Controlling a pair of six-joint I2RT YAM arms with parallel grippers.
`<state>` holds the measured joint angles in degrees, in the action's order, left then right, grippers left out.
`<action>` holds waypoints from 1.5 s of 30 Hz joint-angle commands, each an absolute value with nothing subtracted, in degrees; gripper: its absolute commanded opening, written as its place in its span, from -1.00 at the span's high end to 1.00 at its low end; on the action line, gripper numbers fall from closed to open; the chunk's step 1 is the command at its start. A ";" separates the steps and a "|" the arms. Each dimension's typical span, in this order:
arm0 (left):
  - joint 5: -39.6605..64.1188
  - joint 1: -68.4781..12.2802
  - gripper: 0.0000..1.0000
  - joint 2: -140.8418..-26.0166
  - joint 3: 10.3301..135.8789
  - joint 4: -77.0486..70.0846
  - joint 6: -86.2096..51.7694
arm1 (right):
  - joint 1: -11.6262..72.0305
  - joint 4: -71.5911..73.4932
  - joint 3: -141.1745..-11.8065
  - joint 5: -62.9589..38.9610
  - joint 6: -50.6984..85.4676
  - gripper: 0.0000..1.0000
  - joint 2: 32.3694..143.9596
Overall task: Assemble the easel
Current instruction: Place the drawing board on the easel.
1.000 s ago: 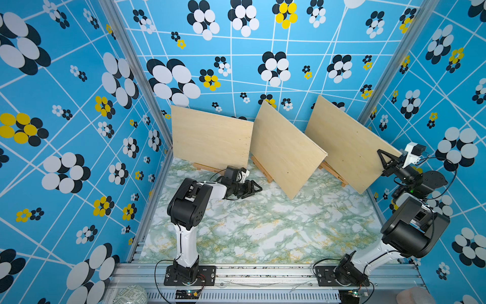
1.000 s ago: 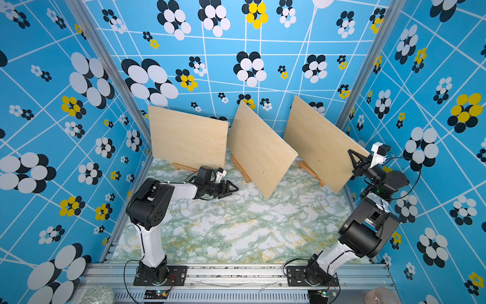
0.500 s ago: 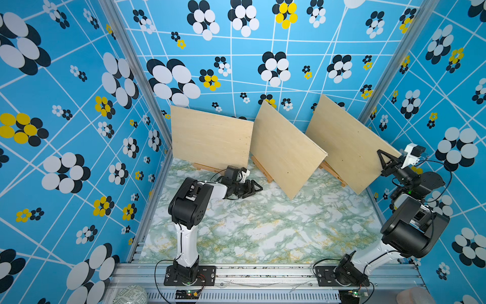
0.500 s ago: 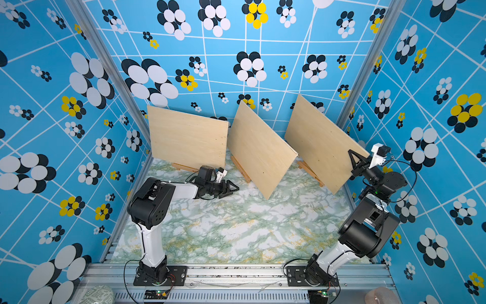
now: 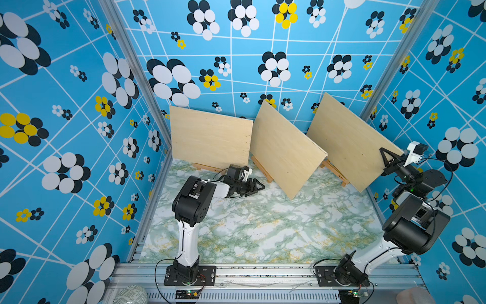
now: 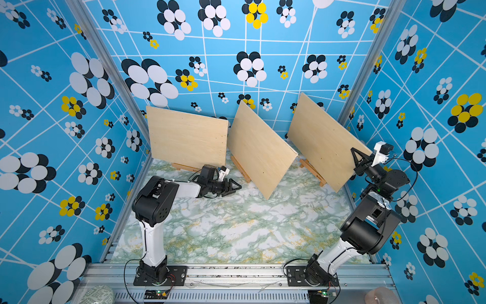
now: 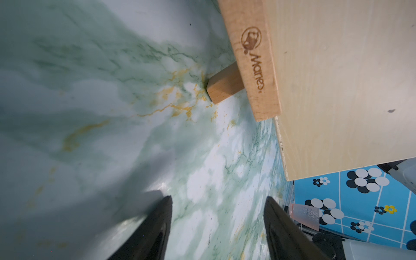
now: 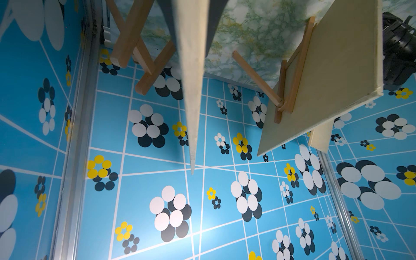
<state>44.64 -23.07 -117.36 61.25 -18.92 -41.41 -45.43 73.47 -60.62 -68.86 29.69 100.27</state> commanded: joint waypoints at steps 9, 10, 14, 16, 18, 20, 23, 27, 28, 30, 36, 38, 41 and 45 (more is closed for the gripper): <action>44.08 -23.47 -0.35 -120.04 61.78 -18.45 -42.28 | -46.05 80.52 -61.99 -60.16 30.66 0.77 97.86; 44.04 -23.47 -0.35 -120.06 61.87 -18.53 -42.38 | -46.05 80.53 -62.04 -60.03 30.88 0.73 97.80; 44.11 -23.52 -0.35 -120.41 61.97 -18.52 -42.39 | -45.97 80.58 -61.71 -59.54 31.09 0.30 97.57; 44.03 -23.47 -0.35 -120.41 61.90 -18.46 -42.28 | -45.88 80.56 -61.50 -59.46 31.08 0.31 97.56; 43.97 -23.47 -0.34 -120.34 61.71 -18.45 -42.11 | -45.64 80.56 -61.27 -59.09 31.15 0.25 97.70; 43.90 -23.47 -0.34 -120.41 61.52 -18.59 -42.10 | -45.38 80.51 -61.01 -59.07 31.11 0.19 97.81; 43.71 -23.48 -0.34 -120.50 61.22 -18.94 -42.19 | -45.11 80.51 -60.42 -58.81 30.82 0.18 97.78; 43.68 -23.53 -0.34 -120.39 61.02 -18.96 -42.17 | -44.83 80.53 -59.95 -58.84 30.63 -0.11 97.86; 43.69 -23.47 -0.34 -120.32 61.00 -18.91 -42.10 | -44.82 80.52 -59.84 -58.88 30.60 -0.13 97.84; 43.61 -23.47 -0.34 -120.33 61.03 -18.90 -42.10 | -44.66 80.51 -59.55 -58.64 30.54 -0.16 97.56; 43.60 -23.69 -0.34 -120.70 61.37 -19.53 -42.54 | -44.56 80.42 -57.63 -56.33 29.89 -0.99 96.05; 43.65 -23.80 -0.34 -120.68 61.39 -19.84 -42.76 | -44.56 79.98 -57.48 -56.20 29.75 -0.99 95.85; 43.73 -23.90 -0.34 -120.60 61.21 -20.04 -42.89 | -44.49 79.37 -56.84 -55.41 29.76 -0.99 95.84; 43.76 -23.83 -0.34 -120.63 60.75 -20.37 -42.82 | -43.99 79.53 -55.89 -55.37 29.80 -0.99 95.76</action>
<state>45.06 -23.40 -118.30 61.28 -21.43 -42.48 -45.15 78.50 -56.73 -55.31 30.24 97.69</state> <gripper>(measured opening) 0.671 0.994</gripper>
